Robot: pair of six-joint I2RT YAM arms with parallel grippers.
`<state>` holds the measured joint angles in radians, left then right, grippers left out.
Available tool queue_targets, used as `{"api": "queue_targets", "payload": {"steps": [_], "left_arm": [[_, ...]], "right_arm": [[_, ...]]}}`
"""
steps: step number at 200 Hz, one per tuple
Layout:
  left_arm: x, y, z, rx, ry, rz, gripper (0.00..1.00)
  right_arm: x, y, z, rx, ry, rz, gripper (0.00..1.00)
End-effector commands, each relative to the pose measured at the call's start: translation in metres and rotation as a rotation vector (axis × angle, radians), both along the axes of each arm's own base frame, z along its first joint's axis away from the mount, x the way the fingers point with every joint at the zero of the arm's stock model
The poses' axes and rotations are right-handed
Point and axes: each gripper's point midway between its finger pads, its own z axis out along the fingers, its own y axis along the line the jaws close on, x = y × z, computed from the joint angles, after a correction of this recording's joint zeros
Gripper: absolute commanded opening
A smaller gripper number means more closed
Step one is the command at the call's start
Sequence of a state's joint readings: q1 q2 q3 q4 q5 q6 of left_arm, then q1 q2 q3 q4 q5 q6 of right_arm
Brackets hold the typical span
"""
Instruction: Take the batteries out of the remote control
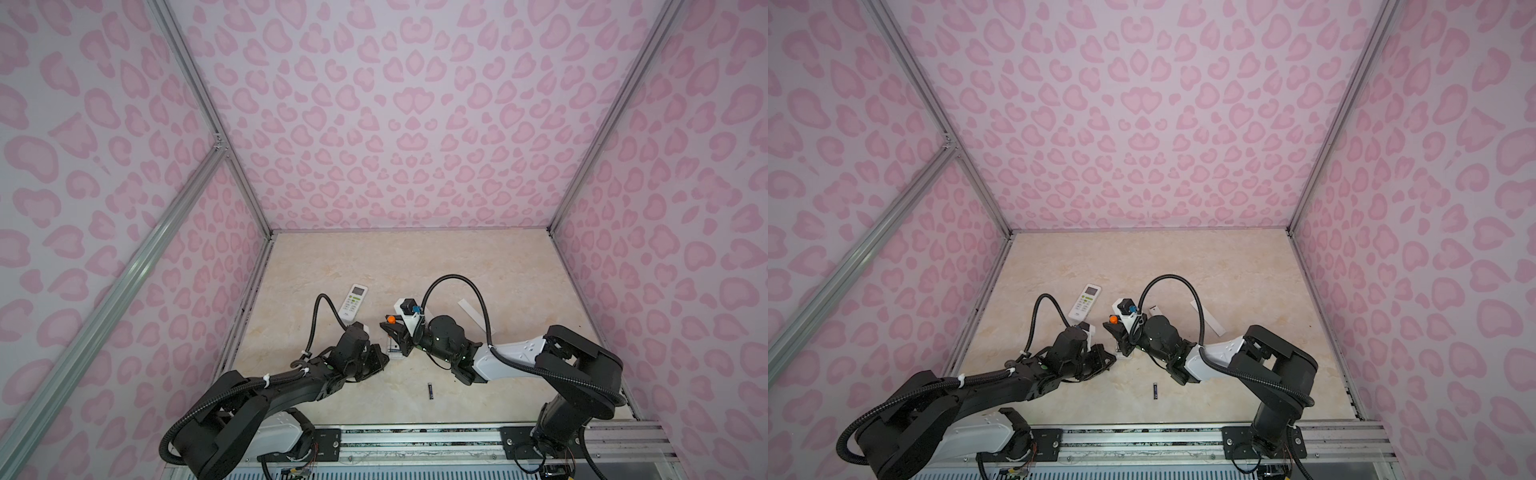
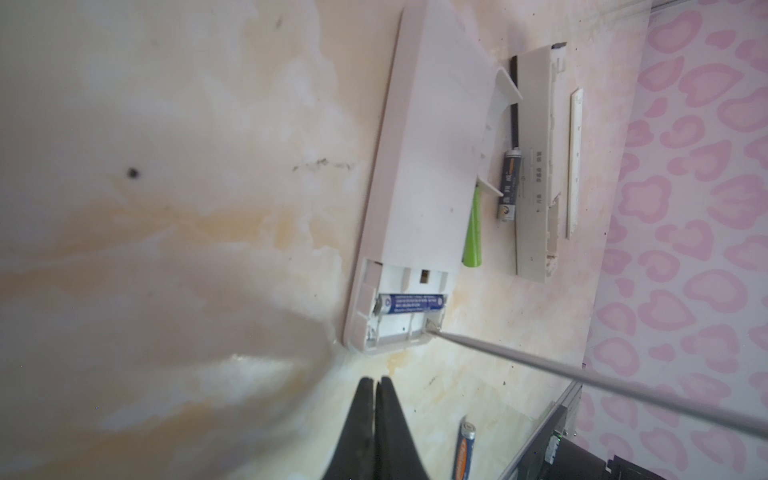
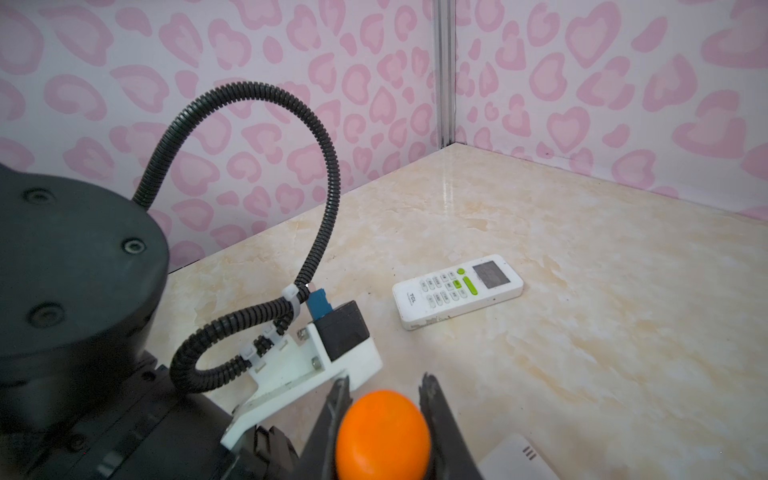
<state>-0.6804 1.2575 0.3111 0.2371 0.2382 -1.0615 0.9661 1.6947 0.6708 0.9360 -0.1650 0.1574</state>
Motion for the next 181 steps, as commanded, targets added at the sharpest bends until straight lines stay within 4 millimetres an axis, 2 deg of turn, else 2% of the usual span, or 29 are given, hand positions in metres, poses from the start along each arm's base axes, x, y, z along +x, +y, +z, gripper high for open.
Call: {"api": "queue_targets", "payload": {"steps": [1, 65, 123, 181], "left_arm": [[0.003, 0.000, 0.003, -0.005, -0.021, 0.001, 0.09], [0.003, 0.000, 0.001, -0.002, -0.017, -0.001, 0.09], [0.003, 0.001, -0.001, 0.000, -0.012, -0.002, 0.09], [0.003, 0.002, -0.001, 0.001, -0.011, -0.001, 0.09]], "right_arm": [[0.001, 0.004, -0.005, -0.034, -0.033, 0.018, 0.00], [0.004, 0.011, -0.011, -0.064, -0.045, 0.032, 0.00], [0.002, 0.010, -0.018, -0.076, -0.029, 0.036, 0.00], [0.001, 0.012, -0.014, -0.045, -0.018, 0.043, 0.00]]}}
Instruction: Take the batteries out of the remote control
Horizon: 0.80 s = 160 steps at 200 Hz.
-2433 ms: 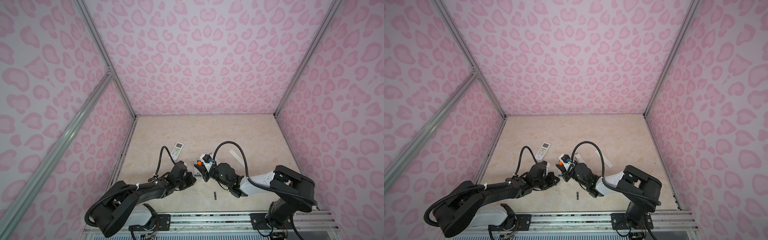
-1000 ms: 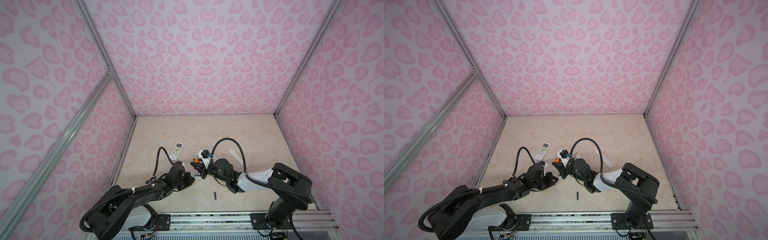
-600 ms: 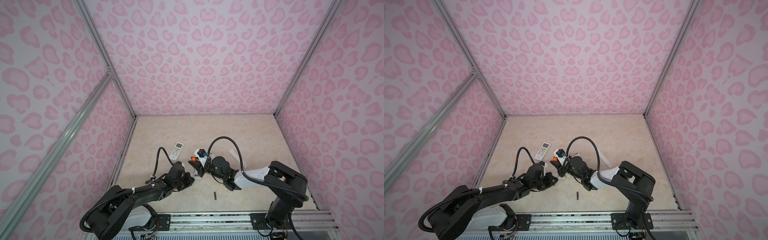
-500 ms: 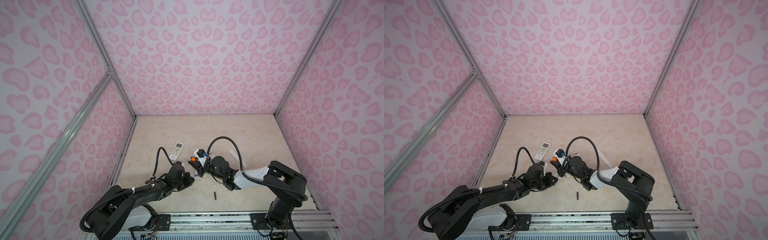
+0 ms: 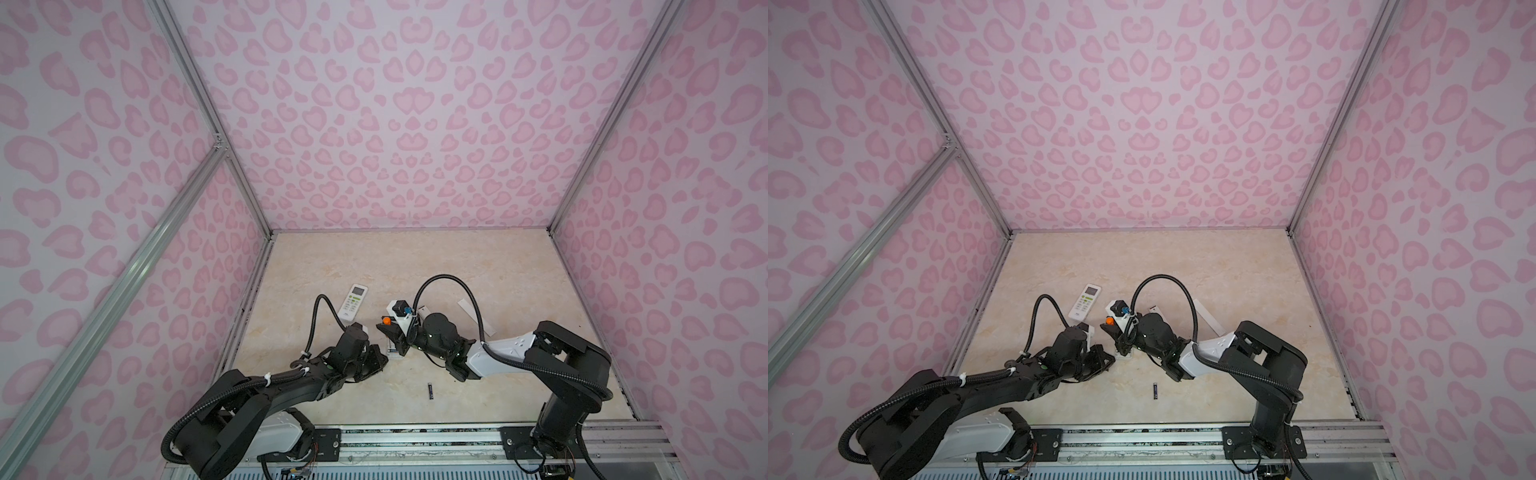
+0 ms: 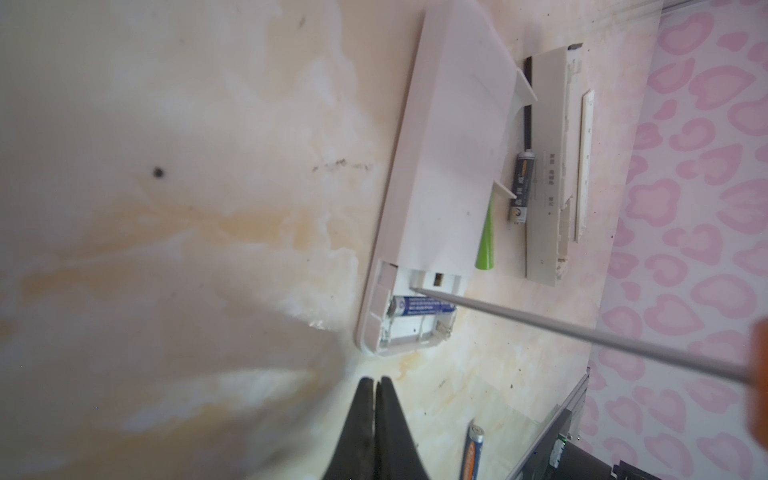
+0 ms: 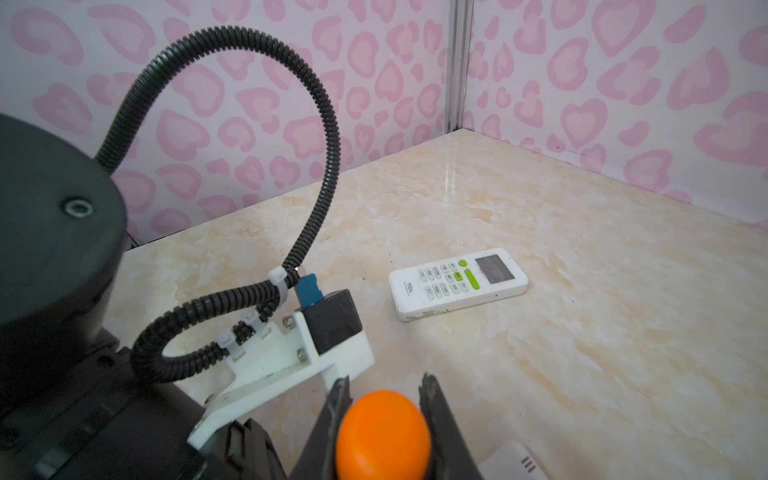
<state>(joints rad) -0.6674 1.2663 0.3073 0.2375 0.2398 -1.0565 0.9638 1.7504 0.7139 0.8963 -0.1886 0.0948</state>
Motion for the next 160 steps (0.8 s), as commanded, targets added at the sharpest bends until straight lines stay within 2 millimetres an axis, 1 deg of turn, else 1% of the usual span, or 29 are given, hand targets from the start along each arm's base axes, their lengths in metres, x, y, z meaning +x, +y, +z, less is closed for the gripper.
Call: {"api": "queue_targets", "payload": {"steps": [1, 31, 57, 110, 160], "left_arm": [[0.002, -0.002, 0.002, -0.007, -0.017, -0.010, 0.09], [0.003, -0.002, 0.003, -0.007, -0.019, -0.012, 0.09], [0.003, -0.001, 0.003, -0.007, -0.017, -0.012, 0.09], [0.003, -0.001, 0.001, -0.005, -0.011, -0.010, 0.09], [0.003, -0.002, 0.001, -0.009, -0.009, -0.011, 0.09]], "right_arm": [[-0.002, 0.002, 0.003, 0.026, 0.003, 0.010, 0.00], [-0.003, 0.003, 0.002, 0.019, 0.001, 0.012, 0.00], [-0.003, 0.000, -0.007, -0.004, 0.008, 0.010, 0.00], [-0.006, -0.002, -0.020, -0.033, 0.015, 0.020, 0.00], [-0.009, -0.006, -0.031, -0.122, -0.048, 0.024, 0.00]]}}
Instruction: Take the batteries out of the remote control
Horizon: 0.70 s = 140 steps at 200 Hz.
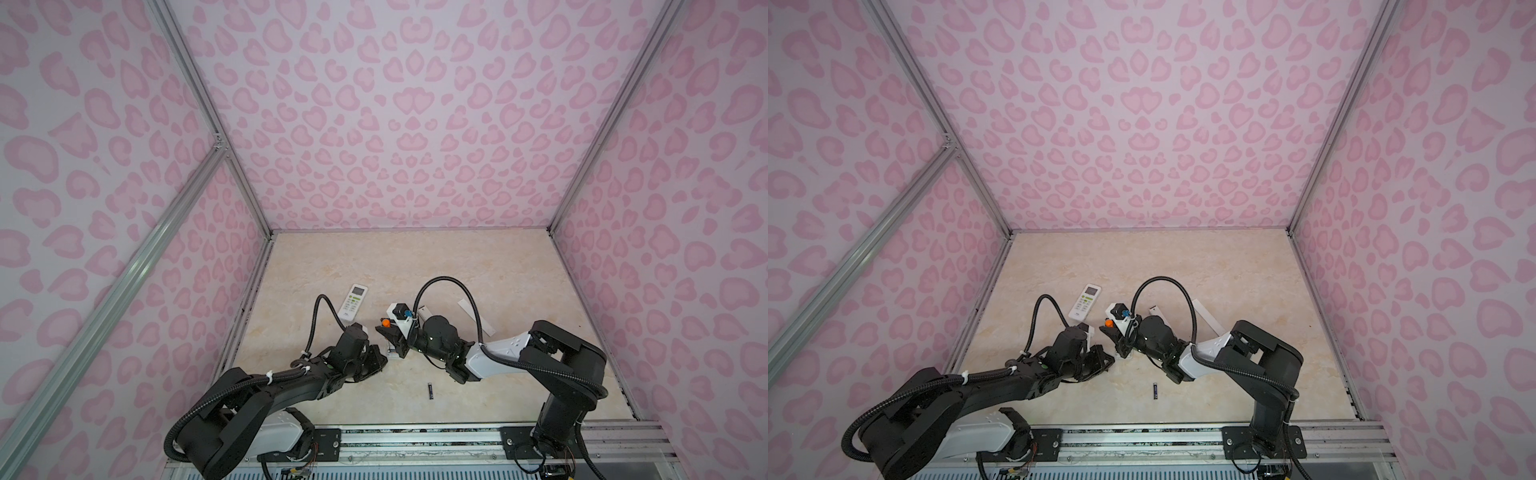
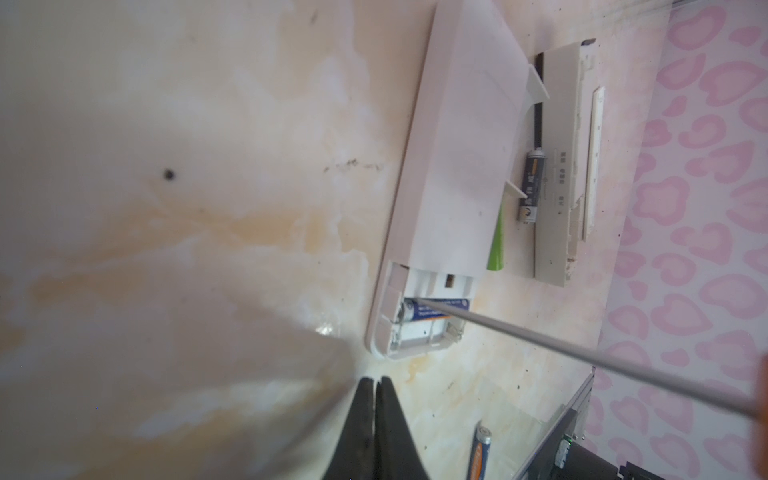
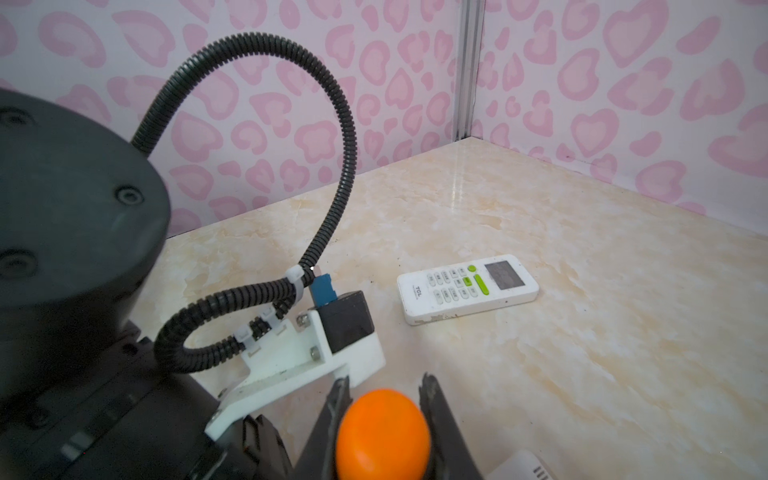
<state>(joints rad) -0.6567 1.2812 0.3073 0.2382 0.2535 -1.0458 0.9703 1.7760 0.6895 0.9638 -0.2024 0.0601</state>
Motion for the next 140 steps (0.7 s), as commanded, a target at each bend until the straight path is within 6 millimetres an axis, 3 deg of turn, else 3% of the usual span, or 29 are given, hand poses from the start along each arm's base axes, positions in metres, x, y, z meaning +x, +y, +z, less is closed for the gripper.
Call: {"api": "queue_targets", "payload": {"steps": [1, 43, 89, 140], "left_arm": [[0.003, -0.003, 0.004, -0.014, -0.019, -0.005, 0.09], [0.004, -0.004, 0.006, -0.019, -0.021, -0.005, 0.09], [0.005, -0.006, 0.011, -0.030, -0.031, -0.008, 0.09], [-0.001, -0.025, 0.020, -0.046, -0.071, -0.072, 0.10]], "right_arm": [[-0.004, -0.007, -0.026, -0.125, -0.012, -0.006, 0.00], [-0.004, -0.012, -0.026, -0.147, -0.007, -0.021, 0.00], [0.009, -0.013, -0.023, -0.156, 0.069, -0.089, 0.00], [0.015, -0.011, -0.020, -0.170, 0.083, -0.108, 0.00]]}}
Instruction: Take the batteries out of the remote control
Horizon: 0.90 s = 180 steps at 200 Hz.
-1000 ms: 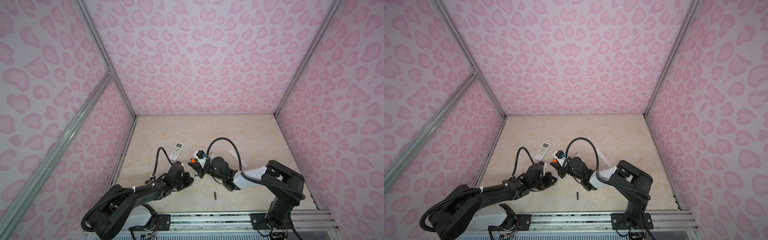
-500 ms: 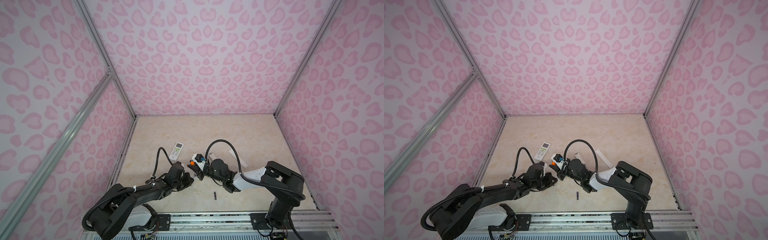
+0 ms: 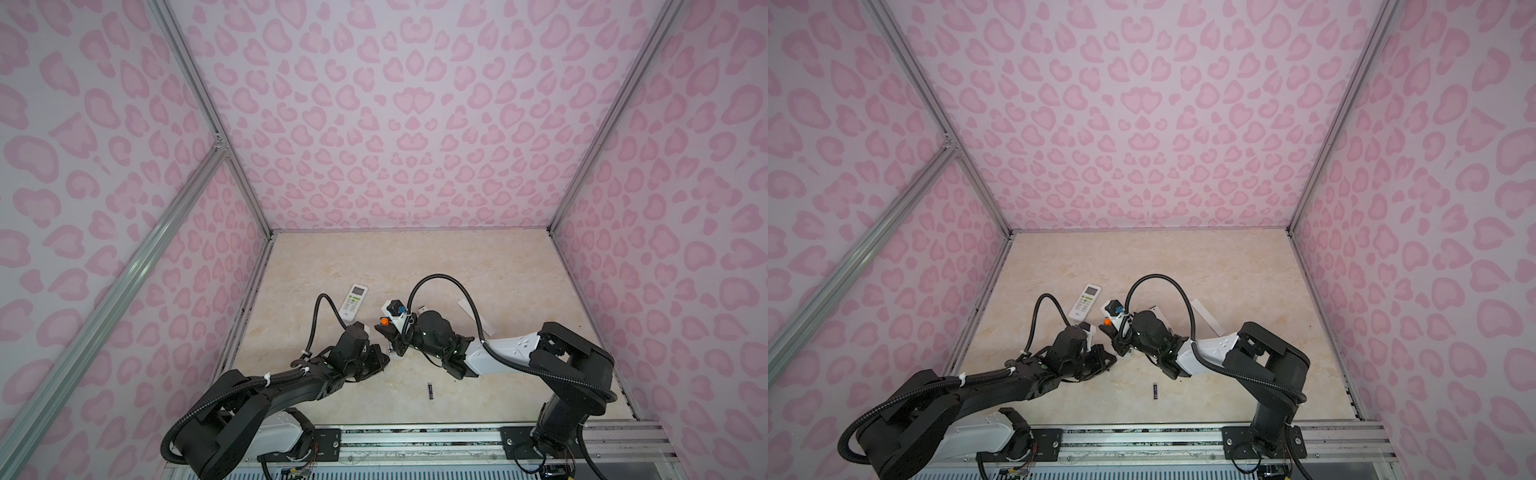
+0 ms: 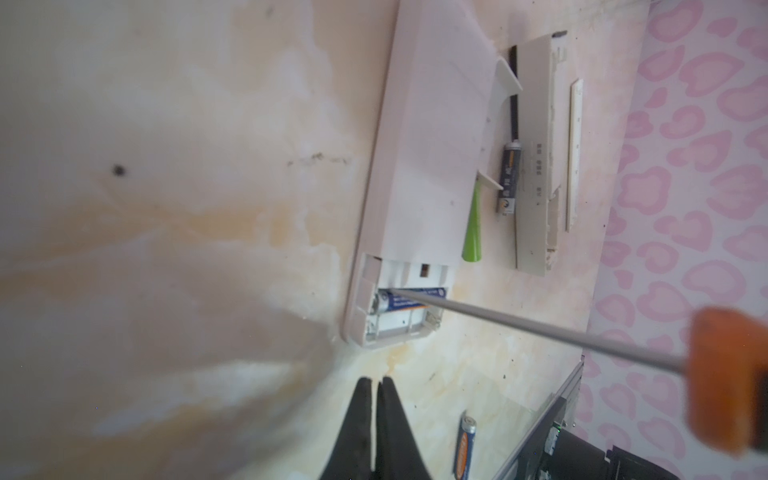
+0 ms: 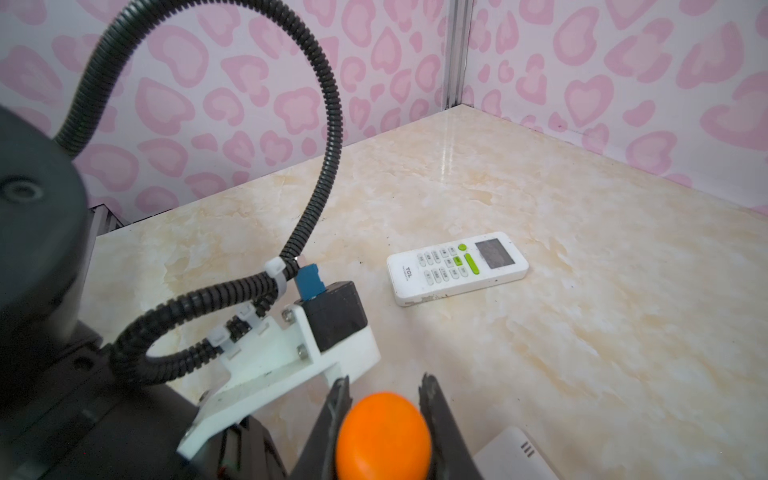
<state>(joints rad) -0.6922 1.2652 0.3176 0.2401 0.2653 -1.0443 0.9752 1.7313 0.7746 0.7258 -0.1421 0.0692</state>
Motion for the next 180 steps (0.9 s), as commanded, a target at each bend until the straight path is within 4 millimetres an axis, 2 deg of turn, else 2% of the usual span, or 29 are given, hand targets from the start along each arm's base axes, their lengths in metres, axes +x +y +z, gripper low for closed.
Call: {"api": "queue_targets", "payload": {"steps": [1, 19, 42, 92, 180], "left_arm": [[0.005, -0.013, 0.011, -0.023, -0.053, -0.027, 0.10], [0.005, -0.015, 0.006, -0.012, -0.038, -0.020, 0.11], [0.007, -0.011, -0.001, 0.008, -0.025, 0.006, 0.17], [0.010, -0.005, -0.003, 0.016, -0.022, 0.050, 0.27], [0.012, 0.002, -0.012, 0.035, 0.007, 0.078, 0.27]], "right_arm": [[0.005, -0.011, -0.020, -0.077, 0.026, -0.051, 0.00], [0.005, -0.012, -0.021, -0.069, 0.028, -0.055, 0.00], [0.000, -0.012, -0.018, -0.039, 0.013, -0.040, 0.00], [-0.012, -0.020, -0.013, 0.007, -0.034, -0.030, 0.00], [-0.011, -0.012, -0.035, -0.126, 0.017, -0.045, 0.00]]}}
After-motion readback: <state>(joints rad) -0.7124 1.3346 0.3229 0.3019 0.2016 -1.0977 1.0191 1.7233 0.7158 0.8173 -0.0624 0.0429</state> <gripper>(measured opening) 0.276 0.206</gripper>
